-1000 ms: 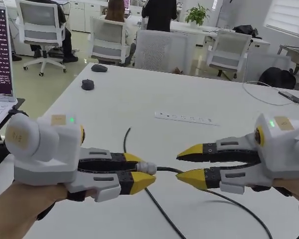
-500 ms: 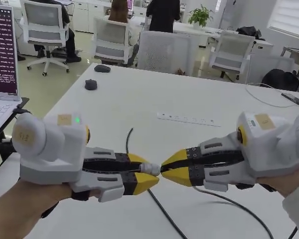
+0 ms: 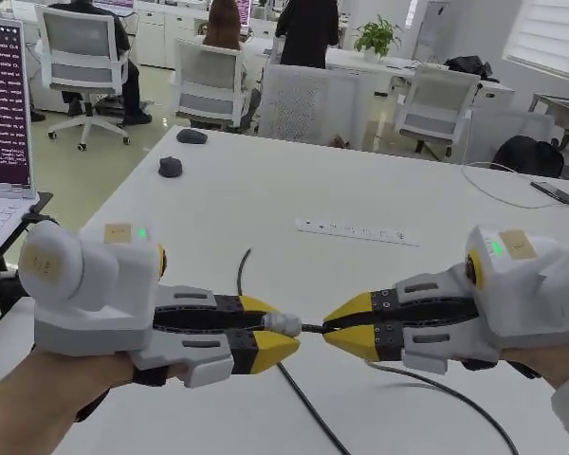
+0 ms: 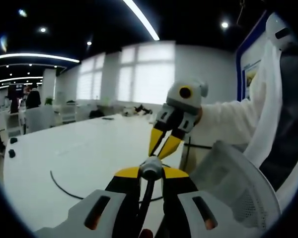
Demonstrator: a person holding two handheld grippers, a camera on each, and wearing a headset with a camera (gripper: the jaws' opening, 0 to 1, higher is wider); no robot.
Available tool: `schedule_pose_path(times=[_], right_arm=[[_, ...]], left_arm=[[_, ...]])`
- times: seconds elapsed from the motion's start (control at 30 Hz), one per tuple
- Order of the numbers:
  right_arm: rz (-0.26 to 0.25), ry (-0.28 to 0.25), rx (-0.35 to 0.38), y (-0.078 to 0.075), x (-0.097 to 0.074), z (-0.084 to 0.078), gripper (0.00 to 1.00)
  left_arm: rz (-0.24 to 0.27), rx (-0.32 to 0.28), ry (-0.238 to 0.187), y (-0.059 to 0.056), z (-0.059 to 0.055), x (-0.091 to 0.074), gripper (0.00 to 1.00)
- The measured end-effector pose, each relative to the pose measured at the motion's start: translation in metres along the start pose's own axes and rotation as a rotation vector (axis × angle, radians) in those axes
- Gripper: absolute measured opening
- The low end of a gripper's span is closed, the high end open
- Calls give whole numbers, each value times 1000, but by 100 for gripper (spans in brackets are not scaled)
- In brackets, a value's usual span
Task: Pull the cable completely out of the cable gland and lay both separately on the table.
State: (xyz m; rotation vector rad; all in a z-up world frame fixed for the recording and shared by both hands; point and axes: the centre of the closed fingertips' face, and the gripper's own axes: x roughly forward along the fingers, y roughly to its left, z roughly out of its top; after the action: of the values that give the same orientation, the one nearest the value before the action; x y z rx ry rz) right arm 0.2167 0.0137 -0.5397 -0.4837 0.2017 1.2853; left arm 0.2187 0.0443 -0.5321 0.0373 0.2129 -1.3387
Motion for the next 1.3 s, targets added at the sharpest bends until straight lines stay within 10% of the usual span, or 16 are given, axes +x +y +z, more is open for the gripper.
schedule_pose_path(times=[0.4, 0.83, 1.3], right_arm=[[-93, 15, 82, -4, -26, -25, 5], [-81, 42, 101, -2, -20, -33, 4], [-38, 3, 48, 6, 3, -4, 19]], left_arm=[[1, -8, -6, -2, 1, 0, 17], [-5, 0, 4, -4, 0, 1, 16], [-26, 12, 18, -8, -3, 3, 16]])
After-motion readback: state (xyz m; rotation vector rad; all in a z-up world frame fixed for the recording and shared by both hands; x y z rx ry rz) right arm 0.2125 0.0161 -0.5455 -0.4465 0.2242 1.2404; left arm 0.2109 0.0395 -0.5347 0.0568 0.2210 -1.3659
